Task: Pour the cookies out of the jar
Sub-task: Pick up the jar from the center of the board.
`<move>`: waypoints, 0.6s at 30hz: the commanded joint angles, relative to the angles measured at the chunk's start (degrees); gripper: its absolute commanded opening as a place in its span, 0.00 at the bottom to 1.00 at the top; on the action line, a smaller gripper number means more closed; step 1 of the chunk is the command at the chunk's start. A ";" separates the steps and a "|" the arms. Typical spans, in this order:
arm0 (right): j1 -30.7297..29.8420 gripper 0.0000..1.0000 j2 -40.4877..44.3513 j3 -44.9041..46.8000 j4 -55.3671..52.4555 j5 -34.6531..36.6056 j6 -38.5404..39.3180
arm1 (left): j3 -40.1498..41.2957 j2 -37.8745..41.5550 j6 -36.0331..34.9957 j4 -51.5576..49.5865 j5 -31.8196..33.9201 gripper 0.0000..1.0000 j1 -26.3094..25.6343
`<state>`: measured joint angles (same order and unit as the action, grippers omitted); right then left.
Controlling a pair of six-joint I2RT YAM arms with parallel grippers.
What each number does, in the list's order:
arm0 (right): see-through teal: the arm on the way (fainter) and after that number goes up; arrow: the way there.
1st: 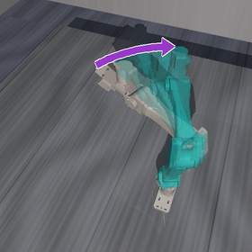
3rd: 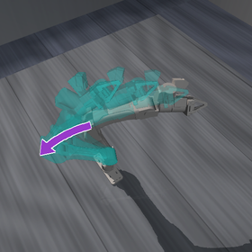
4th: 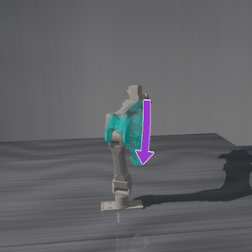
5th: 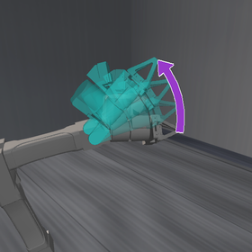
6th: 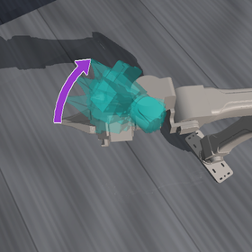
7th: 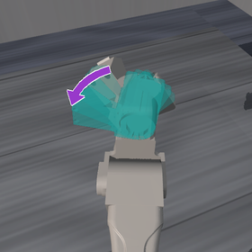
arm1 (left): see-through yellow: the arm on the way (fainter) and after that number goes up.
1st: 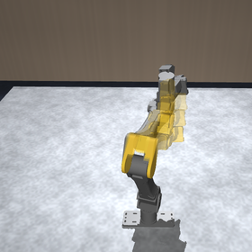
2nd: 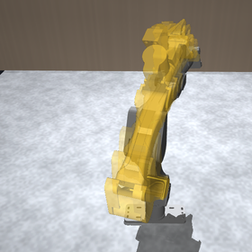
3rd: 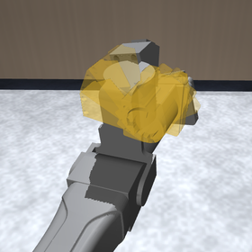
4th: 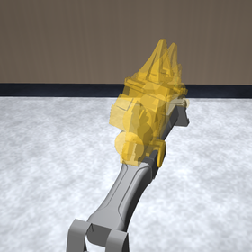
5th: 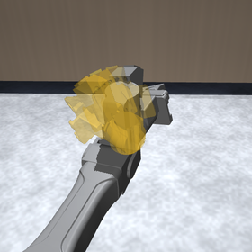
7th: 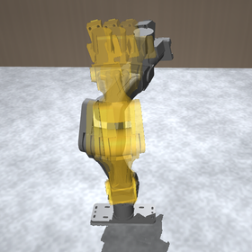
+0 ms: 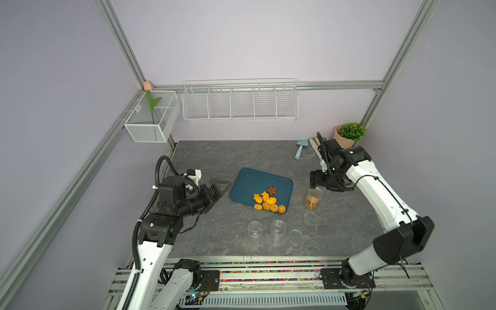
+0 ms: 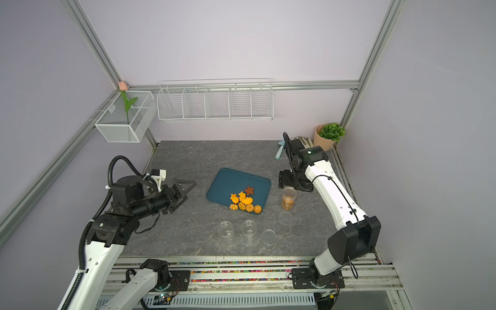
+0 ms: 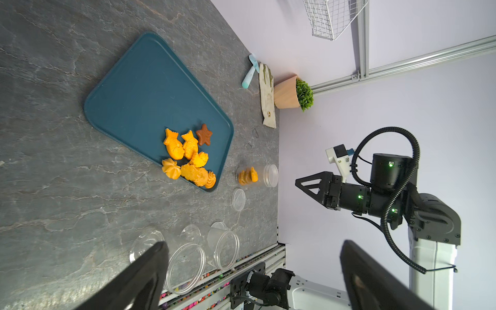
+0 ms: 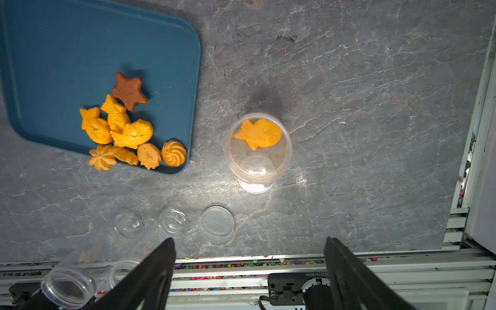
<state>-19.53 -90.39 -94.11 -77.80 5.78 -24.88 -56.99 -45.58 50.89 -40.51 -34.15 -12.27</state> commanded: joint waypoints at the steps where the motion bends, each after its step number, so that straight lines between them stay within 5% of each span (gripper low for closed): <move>1: 1.15 0.89 -1.72 0.54 1.21 -2.02 3.00 | 0.82 -0.53 0.65 3.28 -0.46 0.99 0.06; 18: 1.59 0.89 -10.56 3.55 4.77 -2.07 5.34 | 2.28 -1.82 2.01 4.39 -0.17 0.99 0.06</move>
<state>-18.35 -100.03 -91.53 -73.36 3.18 -21.37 -55.83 -47.90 52.25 -36.93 -34.37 -12.27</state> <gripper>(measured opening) 0.886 0.993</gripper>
